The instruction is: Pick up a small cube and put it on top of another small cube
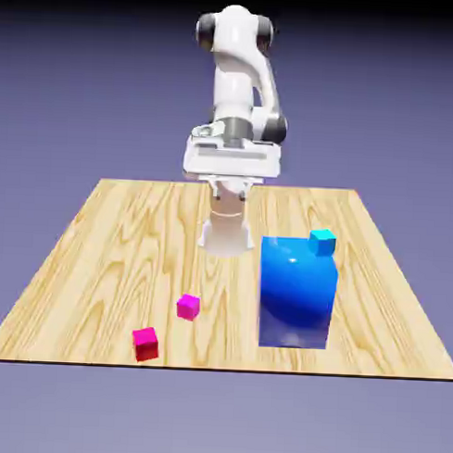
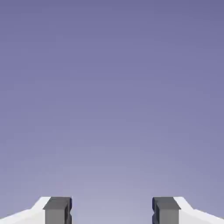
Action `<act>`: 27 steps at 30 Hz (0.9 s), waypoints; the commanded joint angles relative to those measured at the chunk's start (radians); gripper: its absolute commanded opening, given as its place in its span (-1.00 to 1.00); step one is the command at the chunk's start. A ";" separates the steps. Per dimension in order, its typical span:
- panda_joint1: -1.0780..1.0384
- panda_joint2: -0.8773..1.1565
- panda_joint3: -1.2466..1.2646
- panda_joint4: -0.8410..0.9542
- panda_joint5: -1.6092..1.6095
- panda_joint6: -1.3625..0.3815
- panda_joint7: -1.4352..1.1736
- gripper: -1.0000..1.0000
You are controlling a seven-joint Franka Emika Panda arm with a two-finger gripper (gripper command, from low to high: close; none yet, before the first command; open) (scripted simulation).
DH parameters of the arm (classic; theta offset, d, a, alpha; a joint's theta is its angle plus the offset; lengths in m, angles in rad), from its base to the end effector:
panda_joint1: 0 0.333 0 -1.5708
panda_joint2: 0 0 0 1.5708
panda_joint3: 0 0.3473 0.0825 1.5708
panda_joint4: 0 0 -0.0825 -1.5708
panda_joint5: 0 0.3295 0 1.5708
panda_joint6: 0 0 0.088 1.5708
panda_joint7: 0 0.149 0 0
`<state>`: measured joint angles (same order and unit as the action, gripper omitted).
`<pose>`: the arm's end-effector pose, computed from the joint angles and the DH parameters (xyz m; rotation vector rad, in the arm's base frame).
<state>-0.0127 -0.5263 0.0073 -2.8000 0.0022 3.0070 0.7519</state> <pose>0.3667 -0.0020 0.4729 -2.5202 1.0051 -0.9716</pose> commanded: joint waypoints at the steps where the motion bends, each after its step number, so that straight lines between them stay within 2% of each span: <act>1: -0.021 0.036 0.006 0.008 0.002 -0.025 0.009 0.00; 18: -0.364 0.643 0.108 0.146 0.033 -0.442 0.160 0.00; 25: -0.341 0.855 0.082 0.152 0.004 -0.236 0.179 0.00; 26: -0.341 0.855 0.082 0.152 0.004 -0.236 0.179 -1.00; 27: -0.341 0.855 0.082 0.152 0.004 -0.236 0.179 -1.00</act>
<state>-0.3538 0.3292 0.0890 -2.6476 0.0066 2.7706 0.9308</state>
